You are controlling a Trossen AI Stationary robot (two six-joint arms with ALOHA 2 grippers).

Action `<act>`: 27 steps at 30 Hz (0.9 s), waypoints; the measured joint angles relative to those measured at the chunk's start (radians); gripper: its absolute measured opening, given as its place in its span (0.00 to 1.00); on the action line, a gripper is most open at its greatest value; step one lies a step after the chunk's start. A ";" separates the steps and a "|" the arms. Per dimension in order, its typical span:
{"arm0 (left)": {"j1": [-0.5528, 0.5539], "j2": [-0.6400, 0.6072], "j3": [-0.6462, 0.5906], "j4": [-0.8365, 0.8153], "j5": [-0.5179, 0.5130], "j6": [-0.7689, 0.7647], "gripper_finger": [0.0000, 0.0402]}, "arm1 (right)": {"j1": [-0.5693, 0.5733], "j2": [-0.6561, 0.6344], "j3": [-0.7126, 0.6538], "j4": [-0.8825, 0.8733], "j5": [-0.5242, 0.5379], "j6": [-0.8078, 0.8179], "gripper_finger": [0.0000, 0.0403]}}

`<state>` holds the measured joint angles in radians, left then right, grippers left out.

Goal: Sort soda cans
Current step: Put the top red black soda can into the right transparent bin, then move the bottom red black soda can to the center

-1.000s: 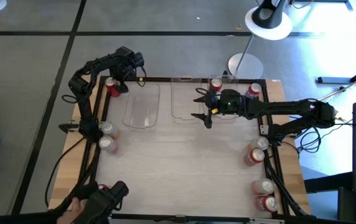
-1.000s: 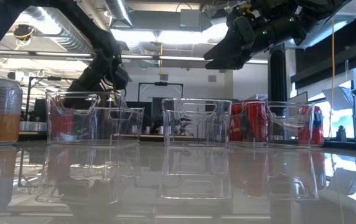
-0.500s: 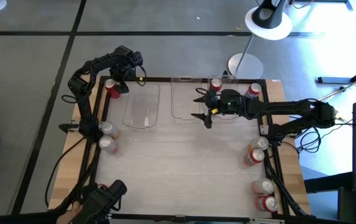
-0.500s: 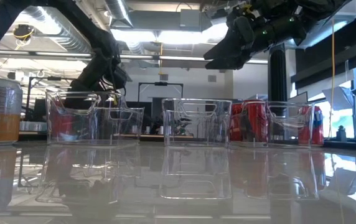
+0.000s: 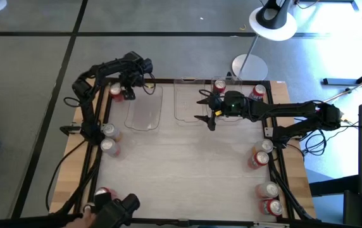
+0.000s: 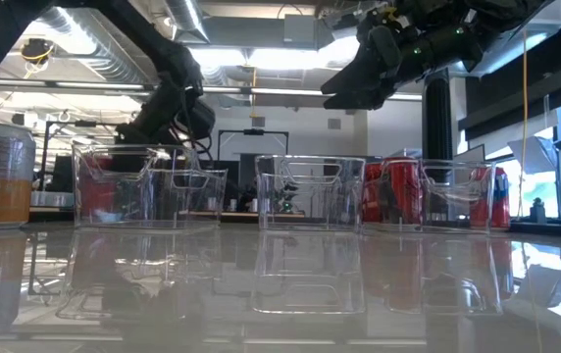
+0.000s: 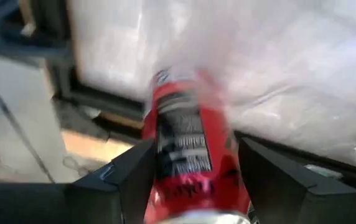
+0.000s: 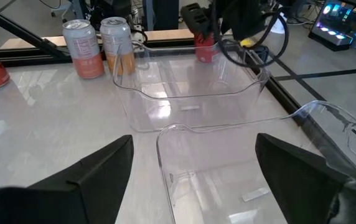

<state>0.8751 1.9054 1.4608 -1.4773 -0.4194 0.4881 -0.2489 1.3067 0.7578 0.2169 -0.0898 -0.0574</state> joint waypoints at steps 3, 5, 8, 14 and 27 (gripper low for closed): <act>-0.001 0.001 0.000 0.025 -0.007 0.010 0.54 | 0.000 0.000 0.000 0.000 0.000 0.000 0.84; 0.009 0.001 0.000 0.031 -0.025 0.010 0.55 | 0.000 0.000 0.000 0.000 0.000 0.000 0.84; 0.019 0.001 0.000 0.040 -0.064 -0.013 0.55 | 0.000 0.000 0.000 -0.001 0.000 0.000 0.84; 0.034 0.001 0.001 0.050 -0.105 -0.067 0.55 | 0.000 0.000 0.000 -0.001 0.007 0.000 0.84; 0.038 -0.027 0.099 0.025 -0.108 -0.146 0.56 | 0.000 -0.001 0.001 0.018 0.063 -0.004 0.84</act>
<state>0.9134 1.8781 1.5600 -1.4525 -0.5270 0.3423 -0.2489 1.3060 0.7586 0.2344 -0.0266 -0.0615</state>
